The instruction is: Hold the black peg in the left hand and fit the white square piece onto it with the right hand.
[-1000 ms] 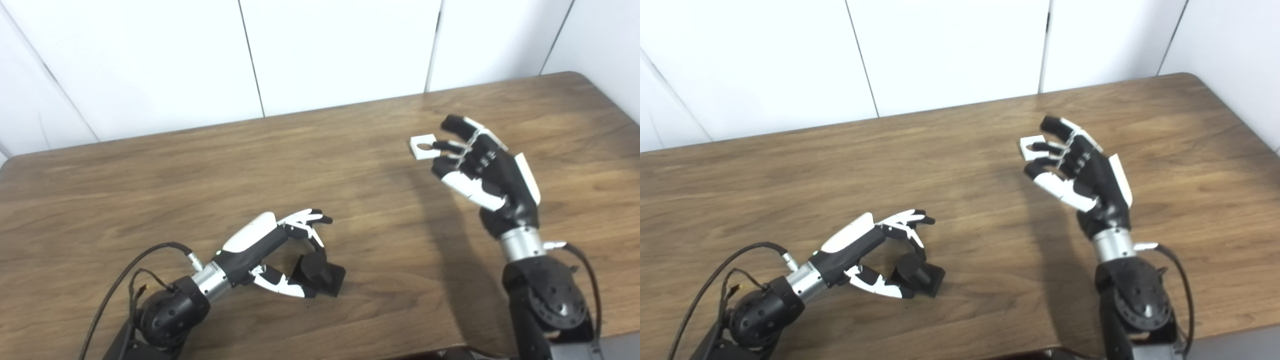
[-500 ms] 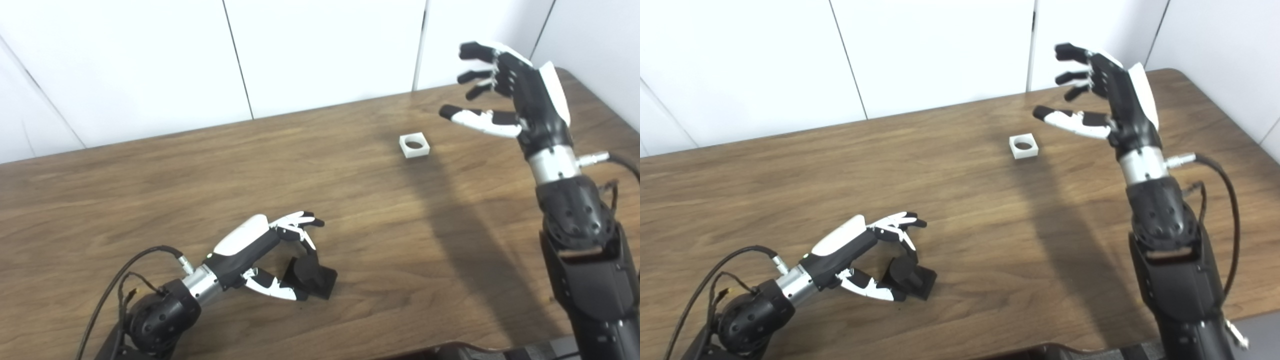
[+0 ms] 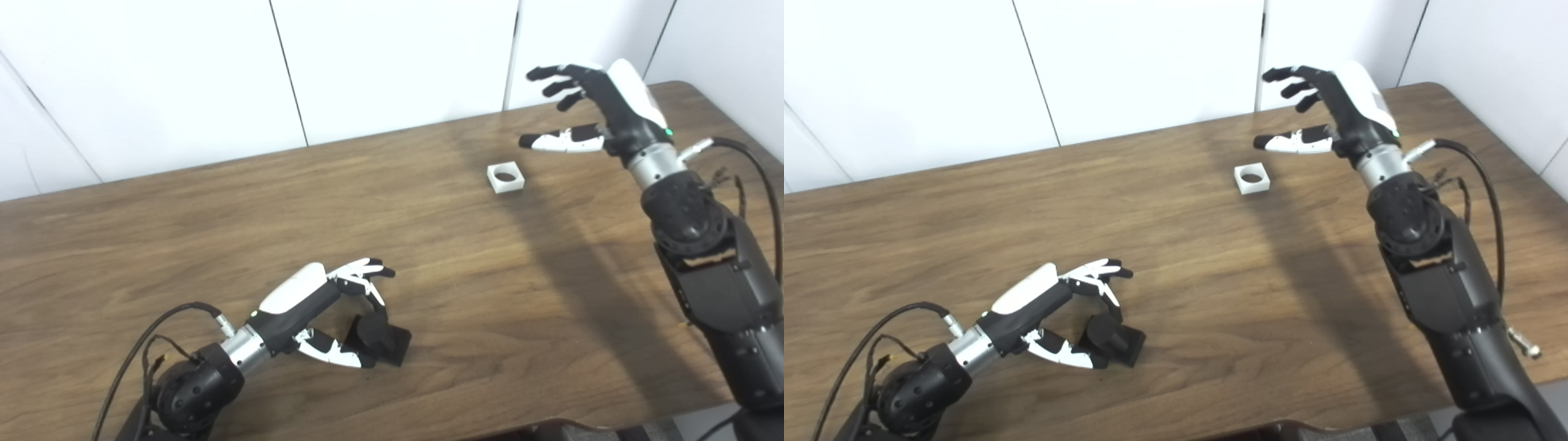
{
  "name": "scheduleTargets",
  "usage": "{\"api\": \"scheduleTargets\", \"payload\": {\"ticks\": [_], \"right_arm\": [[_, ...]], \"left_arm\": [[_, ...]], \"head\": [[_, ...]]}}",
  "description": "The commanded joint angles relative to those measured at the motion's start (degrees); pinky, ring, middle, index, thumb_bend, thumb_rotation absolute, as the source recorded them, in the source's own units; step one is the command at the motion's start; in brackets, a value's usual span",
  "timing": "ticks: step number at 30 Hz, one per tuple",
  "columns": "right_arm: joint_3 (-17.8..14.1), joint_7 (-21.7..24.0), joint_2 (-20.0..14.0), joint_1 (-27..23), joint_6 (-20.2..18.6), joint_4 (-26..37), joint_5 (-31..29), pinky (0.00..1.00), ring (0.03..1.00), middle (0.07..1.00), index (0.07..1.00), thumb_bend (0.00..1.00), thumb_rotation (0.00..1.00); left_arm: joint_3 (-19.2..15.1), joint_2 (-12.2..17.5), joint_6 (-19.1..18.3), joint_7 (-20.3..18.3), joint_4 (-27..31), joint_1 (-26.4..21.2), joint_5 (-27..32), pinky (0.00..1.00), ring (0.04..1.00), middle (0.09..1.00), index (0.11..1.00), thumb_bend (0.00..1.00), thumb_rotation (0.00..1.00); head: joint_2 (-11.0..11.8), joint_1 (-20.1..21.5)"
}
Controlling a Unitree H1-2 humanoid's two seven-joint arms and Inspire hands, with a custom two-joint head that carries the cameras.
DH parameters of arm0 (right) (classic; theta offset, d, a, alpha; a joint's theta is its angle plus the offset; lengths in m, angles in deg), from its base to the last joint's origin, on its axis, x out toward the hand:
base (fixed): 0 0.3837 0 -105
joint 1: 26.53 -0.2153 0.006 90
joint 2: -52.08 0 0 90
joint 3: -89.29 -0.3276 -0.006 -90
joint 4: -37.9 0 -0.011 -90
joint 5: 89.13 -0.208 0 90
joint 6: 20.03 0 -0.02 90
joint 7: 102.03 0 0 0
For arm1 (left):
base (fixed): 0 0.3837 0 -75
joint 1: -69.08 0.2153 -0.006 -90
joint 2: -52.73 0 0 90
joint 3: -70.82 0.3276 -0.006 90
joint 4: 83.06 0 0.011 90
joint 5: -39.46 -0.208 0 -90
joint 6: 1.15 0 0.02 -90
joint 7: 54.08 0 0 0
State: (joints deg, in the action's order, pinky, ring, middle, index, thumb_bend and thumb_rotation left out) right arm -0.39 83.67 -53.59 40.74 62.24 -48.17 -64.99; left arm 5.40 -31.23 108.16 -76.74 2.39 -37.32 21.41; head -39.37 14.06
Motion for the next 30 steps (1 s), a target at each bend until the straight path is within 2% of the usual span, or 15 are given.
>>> {"api": "scheduleTargets", "payload": {"ticks": [1, 3, 12, 22, 30], "right_arm": [[0.5, 0.6, -2.4, -4.6, 1.1, -0.1, 2.1, 0.72, 0.828, 0.833, 0.733, 0.70, 0.24], [1.1, 1.7, -2.9, -5.6, 0.4, -1.1, 2.8, 0.74, 0.853, 0.850, 0.733, 0.71, 0.24], [6.6, 11.0, -6.9, -10.3, -1.4, -5.9, 5.4, 0.69, 0.888, 0.917, 0.777, 0.77, 0.29], [9.7, 13.2, -6.2, -12.5, -1.4, -10.8, 7.3, 0.72, 0.899, 0.909, 0.777, 0.78, 0.27], [11.7, 11.7, -4.1, -11.7, -0.7, -15.1, 8.6, 0.73, 0.916, 0.927, 0.785, 0.79, 0.28]], "left_arm": [[0.8, 1.6, -1.4, -2.4, -2.8, 1.2, -1.5, 0.83, 0.952, 0.891, 0.492, 0.52, 0.07], [0.9, 1.7, -1.8, -2.5, -2.6, 1.1, -1.8, 0.83, 0.952, 0.891, 0.492, 0.52, 0.07], [1.0, 1.8, -2.0, -2.5, -2.3, 1.3, -2.1, 0.84, 0.956, 0.895, 0.492, 0.52, 0.07], [1.0, 1.7, -2.5, -2.7, -1.8, 1.5, -2.0, 0.85, 0.955, 0.893, 0.492, 0.52, 0.07], [1.0, 1.5, -2.6, -2.8, -1.7, 2.1, -1.3, 0.86, 0.958, 0.892, 0.492, 0.52, 0.07]], "head": [[-0.1, -0.2], [-0.1, -0.2], [0.1, -1.0], [-0.3, -1.2], [-0.6, -1.7]]}}
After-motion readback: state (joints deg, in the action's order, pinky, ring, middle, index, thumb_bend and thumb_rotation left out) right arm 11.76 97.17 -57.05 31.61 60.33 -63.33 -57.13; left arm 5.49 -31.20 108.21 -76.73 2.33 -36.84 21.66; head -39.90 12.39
